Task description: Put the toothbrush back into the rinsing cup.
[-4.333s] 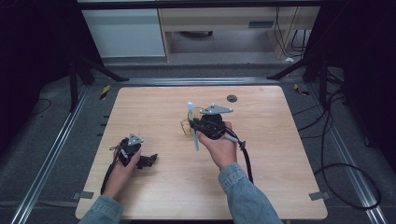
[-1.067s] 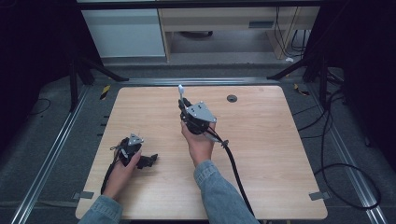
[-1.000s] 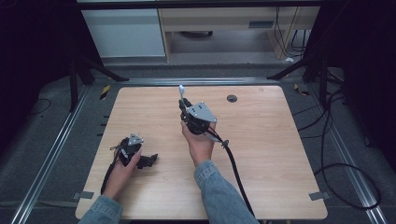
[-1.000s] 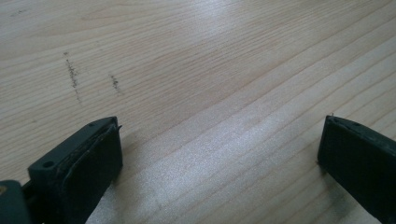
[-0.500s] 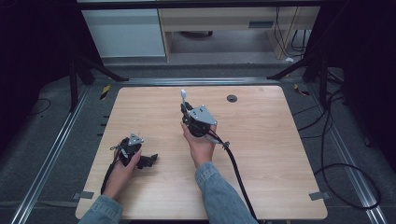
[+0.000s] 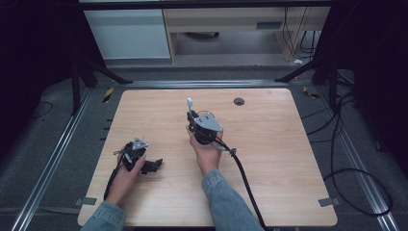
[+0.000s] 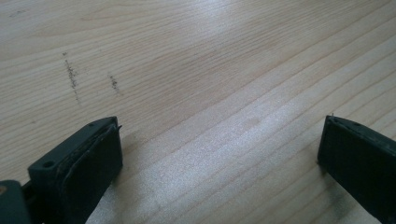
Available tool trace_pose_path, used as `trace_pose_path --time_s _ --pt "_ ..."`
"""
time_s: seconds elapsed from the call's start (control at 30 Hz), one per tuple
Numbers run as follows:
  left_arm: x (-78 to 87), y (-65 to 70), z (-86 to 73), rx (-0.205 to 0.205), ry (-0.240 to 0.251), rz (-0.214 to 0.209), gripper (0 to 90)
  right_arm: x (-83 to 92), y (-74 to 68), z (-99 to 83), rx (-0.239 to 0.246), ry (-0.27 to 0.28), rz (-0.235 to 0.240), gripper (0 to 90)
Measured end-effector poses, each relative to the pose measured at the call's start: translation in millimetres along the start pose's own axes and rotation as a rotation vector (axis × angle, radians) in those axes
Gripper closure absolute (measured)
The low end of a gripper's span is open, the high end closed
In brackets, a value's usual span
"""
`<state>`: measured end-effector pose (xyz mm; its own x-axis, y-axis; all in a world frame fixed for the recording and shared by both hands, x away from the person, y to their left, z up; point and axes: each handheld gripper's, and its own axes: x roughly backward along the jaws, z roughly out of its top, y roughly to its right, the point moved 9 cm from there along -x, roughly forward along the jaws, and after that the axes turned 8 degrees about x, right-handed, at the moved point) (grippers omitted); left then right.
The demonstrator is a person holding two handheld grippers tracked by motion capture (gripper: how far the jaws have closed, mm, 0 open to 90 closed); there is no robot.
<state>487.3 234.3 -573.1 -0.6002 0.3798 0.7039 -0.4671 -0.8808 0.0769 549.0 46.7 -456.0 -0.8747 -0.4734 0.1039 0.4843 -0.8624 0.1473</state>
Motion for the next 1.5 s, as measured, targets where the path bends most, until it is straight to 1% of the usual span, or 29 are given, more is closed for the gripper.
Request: trace_pose_path --time_s 0.2,0.87,1.3,1.5 --pt "0.0 -0.1 0.1 -0.003 0.000 -0.001 0.0 -1.1 -0.9 -7.2 0.002 -0.014 0.004 79.5" --pt "-0.1 0.1 0.1 -0.003 0.000 -0.001 0.0 -4.9 -3.4 -22.9 0.006 -0.055 0.015 79.3" --pt "-0.1 0.2 0.2 -0.003 0.000 -0.001 0.0 -5.5 -3.3 -25.0 -0.001 -0.065 0.018 78.8" --pt "-0.1 0.3 0.1 -0.004 0.000 -0.002 0.0 -5.2 -1.8 -25.1 -0.002 -0.069 0.016 75.2"
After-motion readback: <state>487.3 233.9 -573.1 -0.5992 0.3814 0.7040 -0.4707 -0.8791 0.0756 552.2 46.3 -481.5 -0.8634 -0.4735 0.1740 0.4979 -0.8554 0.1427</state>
